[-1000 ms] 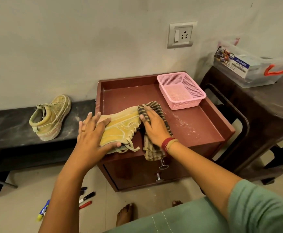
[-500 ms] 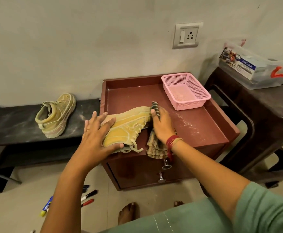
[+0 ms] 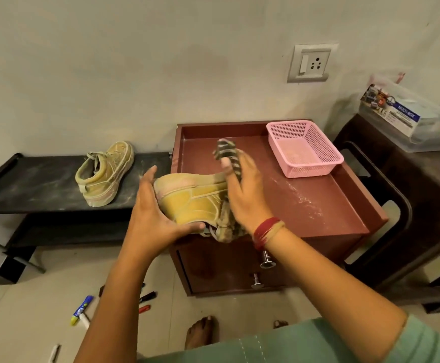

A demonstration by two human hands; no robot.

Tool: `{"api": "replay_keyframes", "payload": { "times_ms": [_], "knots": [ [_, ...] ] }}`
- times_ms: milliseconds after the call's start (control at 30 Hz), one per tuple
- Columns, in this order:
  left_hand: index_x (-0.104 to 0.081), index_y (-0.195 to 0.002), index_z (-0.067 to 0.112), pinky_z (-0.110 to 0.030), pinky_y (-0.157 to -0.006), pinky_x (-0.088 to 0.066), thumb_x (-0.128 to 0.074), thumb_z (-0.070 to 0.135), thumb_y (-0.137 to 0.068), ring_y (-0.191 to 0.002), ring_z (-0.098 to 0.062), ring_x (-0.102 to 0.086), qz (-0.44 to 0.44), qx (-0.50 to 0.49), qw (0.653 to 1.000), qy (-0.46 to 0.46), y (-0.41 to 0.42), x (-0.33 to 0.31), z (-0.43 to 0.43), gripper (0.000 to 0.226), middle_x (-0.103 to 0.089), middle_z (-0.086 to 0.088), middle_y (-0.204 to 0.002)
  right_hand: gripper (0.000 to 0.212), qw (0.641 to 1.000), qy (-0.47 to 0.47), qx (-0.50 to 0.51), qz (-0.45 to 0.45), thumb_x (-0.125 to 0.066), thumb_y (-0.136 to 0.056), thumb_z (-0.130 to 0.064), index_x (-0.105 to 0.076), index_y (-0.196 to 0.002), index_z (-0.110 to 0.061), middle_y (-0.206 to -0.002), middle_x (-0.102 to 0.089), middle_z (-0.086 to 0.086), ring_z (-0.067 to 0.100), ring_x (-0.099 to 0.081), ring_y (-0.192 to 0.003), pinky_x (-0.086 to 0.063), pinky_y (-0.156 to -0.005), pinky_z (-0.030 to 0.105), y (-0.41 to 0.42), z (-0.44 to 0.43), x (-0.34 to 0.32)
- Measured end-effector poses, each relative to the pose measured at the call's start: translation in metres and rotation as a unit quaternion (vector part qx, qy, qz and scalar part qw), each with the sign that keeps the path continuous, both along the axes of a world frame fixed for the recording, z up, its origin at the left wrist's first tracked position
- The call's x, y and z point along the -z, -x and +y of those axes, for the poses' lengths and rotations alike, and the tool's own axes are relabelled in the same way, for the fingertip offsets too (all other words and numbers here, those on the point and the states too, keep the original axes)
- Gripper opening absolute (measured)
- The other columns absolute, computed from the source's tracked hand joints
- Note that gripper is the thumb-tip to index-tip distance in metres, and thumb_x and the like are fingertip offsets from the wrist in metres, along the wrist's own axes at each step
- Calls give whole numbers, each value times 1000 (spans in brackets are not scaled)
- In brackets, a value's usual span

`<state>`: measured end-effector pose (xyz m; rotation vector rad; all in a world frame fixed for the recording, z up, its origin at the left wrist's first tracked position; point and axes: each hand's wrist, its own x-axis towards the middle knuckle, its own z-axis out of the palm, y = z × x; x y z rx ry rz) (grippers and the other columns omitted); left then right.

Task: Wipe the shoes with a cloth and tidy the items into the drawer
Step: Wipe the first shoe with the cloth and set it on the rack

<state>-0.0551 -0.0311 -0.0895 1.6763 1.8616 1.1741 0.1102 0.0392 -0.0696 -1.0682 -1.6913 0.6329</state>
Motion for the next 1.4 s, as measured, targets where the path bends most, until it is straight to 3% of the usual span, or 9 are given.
{"api": "replay_keyframes", "payload": {
  "times_ms": [233,500,567,667,767,900,1033,1233,1400],
  "knots": [
    [-3,-152,17,6,-86,-30,-85,33,-55,-108,31,-32,12,30,993,-118,-10,-9,-2,128,-20,54,-121,49,969,-14,-171,-178,-41,-92,-48,-40,-138,-33,-151,-31,-11,12,-17,-143,-1,-117,45,23,-18,-1],
    [-6,-146,34,-7,-95,-29,-80,67,-39,-120,3,-37,15,22,994,-109,-11,-16,-2,134,-33,8,-131,53,990,124,-12,-72,-41,-95,-46,-42,-139,-18,-148,-38,0,19,-28,-139,-21,-115,46,-15,12,18],
    [-8,-145,35,-18,-97,-34,-79,66,-42,-122,-4,-38,23,30,992,-119,-15,-18,-1,129,-34,9,-131,56,996,72,-52,-17,-40,-93,-49,-42,-139,-18,-146,-40,0,14,-31,-137,-23,-115,41,-3,0,3],
    [-11,-147,29,-26,-101,-42,-80,51,-52,-124,-2,-43,17,46,990,-129,-18,-19,2,119,-38,16,-136,49,979,11,-158,-130,-38,-95,-46,-38,-140,-27,-151,-28,-12,9,-16,-142,-3,-116,38,15,-20,-6],
    [-13,-145,29,-8,-95,-35,-80,58,-45,-116,15,-40,10,41,992,-121,-13,-20,3,124,-30,37,-130,53,980,12,-127,-149,-33,-94,-53,-35,-142,-29,-152,-25,-14,6,-11,-142,2,-115,37,7,-14,9],
    [-15,-144,29,-13,-92,-33,-87,64,-33,-116,-4,-41,17,22,995,-92,-10,-21,2,137,-39,7,-125,66,981,117,-27,-150,-25,-88,-63,-33,-143,-28,-152,-28,-8,9,-13,-142,-7,-115,38,-28,19,38],
    [-20,-142,28,-1,-86,-28,-85,53,-37,-113,-1,-40,15,18,995,-94,-14,-21,3,126,-37,9,-125,53,992,110,3,-62,-37,-96,-46,-39,-141,-19,-148,-37,1,16,-24,-140,-18,-117,38,-24,24,32],
    [-24,-141,23,2,-83,-30,-88,48,-38,-105,5,-42,10,5,996,-85,-9,-17,3,124,-39,9,-121,70,983,54,-66,-165,-22,-84,-62,-32,-143,-25,-150,-32,-3,6,-16,-139,-8,-114,33,-15,2,33],
    [-25,-139,25,-21,-93,-36,-92,45,-40,-115,-7,-41,10,-23,996,-82,-8,-10,3,121,-38,8,-124,52,977,188,68,-78,-35,-97,-43,-39,-140,-15,-149,-35,7,23,-28,-139,-23,-114,37,-40,37,54]
  ]
}}
